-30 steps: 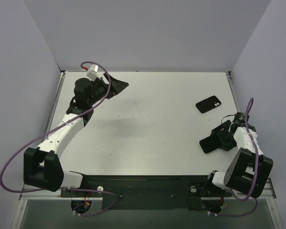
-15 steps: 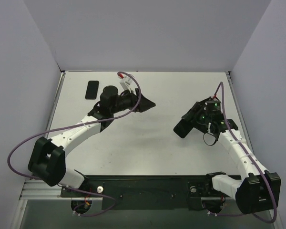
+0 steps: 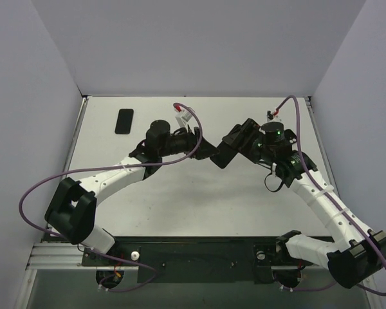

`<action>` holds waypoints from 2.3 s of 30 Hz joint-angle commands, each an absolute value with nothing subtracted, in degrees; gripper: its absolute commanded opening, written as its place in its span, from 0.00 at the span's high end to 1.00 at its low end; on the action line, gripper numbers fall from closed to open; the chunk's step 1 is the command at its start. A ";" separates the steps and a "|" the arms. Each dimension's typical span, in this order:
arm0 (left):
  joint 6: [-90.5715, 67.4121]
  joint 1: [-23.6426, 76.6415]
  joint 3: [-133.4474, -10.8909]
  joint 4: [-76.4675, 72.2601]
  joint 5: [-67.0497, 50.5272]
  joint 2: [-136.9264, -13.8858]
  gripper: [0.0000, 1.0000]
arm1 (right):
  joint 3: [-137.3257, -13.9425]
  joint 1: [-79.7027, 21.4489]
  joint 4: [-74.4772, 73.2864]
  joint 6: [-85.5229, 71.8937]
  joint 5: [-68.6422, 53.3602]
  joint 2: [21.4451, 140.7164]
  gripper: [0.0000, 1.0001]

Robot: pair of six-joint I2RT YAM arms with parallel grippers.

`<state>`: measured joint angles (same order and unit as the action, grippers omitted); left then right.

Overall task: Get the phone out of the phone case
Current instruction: Adjust the phone.

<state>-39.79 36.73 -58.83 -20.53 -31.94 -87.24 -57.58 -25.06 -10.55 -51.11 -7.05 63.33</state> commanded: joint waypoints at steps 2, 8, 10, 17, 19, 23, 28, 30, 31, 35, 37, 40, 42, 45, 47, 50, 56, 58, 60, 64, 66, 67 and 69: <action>-38.24 38.23 -59.41 -23.47 -33.49 -86.84 0.29 | -63.01 -28.38 -5.54 -54.14 -4.58 63.63 1.00; -37.00 38.58 -60.12 -21.27 -32.43 -86.13 0.32 | -64.07 -29.88 -6.42 -53.61 -3.77 63.98 1.00; -36.83 38.58 -59.86 -21.18 -32.17 -85.87 0.43 | -64.60 -30.49 -6.50 -53.70 -3.78 64.07 1.00; -35.78 38.32 -60.29 -21.27 -33.05 -82.80 1.00 | -63.98 -30.85 -7.02 -49.23 -7.02 61.97 0.52; -35.60 38.23 -60.21 -21.36 -33.31 -81.83 1.00 | -65.38 -30.24 -12.36 -43.97 -6.33 61.00 0.31; -37.78 38.23 -60.12 -25.21 -37.43 -81.30 1.00 | -65.92 -25.16 -19.24 -36.13 -8.25 58.28 0.19; -50.41 38.06 -58.55 -42.39 -46.91 -82.26 1.00 | -58.45 -16.97 -11.61 -30.95 -28.08 50.46 0.12; -54.38 38.32 -57.48 -50.23 -49.03 -82.70 1.00 | -59.84 -14.95 -15.62 -28.58 -33.19 50.01 0.14; -54.84 38.32 -57.65 -50.97 -50.26 -82.79 1.00 | -60.11 -13.20 -15.91 -28.22 -35.92 50.44 0.14; -56.86 38.50 -58.62 -52.20 -52.20 -82.79 1.00 | -58.10 -10.90 -8.73 -34.15 -47.27 50.54 0.24; -56.95 39.02 -58.62 -53.61 -53.34 -82.71 1.00 | -55.12 -10.99 2.69 -40.91 -51.06 50.27 0.27; -57.82 39.64 -59.24 -54.40 -54.49 -82.71 1.00 | -55.81 -11.07 7.64 -42.89 -52.73 51.23 0.32; -58.71 40.07 -58.98 -56.33 -54.93 -82.70 1.00 | -56.69 -11.25 9.04 -43.59 -53.87 51.94 0.38; -58.01 40.78 -59.15 -55.99 -55.90 -82.35 1.00 | -56.43 -11.60 12.91 -45.79 -55.02 51.51 0.44; -57.74 40.87 -59.15 -55.46 -55.29 -82.00 1.00 | -56.60 -12.13 13.27 -45.44 -54.85 51.42 0.45; -56.96 40.96 -58.71 -55.72 -54.84 -81.65 1.00 | -57.04 -13.97 11.44 -44.48 -53.97 51.77 0.46; -49.67 41.04 -59.15 -47.29 -51.78 -79.19 1.00 | -59.15 -17.14 9.14 -41.48 -52.74 53.52 0.92; -45.02 40.96 -59.50 -39.60 -48.98 -77.96 1.00 | -59.41 -17.75 9.23 -41.13 -51.08 53.61 1.00; -38.78 40.87 -60.38 -30.30 -43.37 -74.99 0.70 | -60.02 -17.40 8.88 -41.31 -49.58 53.35 1.00; -30.77 40.78 -57.92 -24.62 -30.44 -69.80 0.47 | -60.64 -15.82 10.81 -44.20 -49.83 52.21 1.00; -29.10 40.69 -57.39 -23.82 -28.23 -68.56 0.42 | -61.08 -15.56 10.81 -44.47 -50.10 51.86 1.00; -28.66 40.69 -57.39 -23.30 -27.69 -68.29 0.42 | -61.34 -15.12 10.72 -44.56 -50.10 51.77 1.00; -28.22 40.69 -57.39 -21.98 -24.54 -67.42 0.41 | -61.70 -14.42 10.90 -45.09 -50.97 51.24 1.00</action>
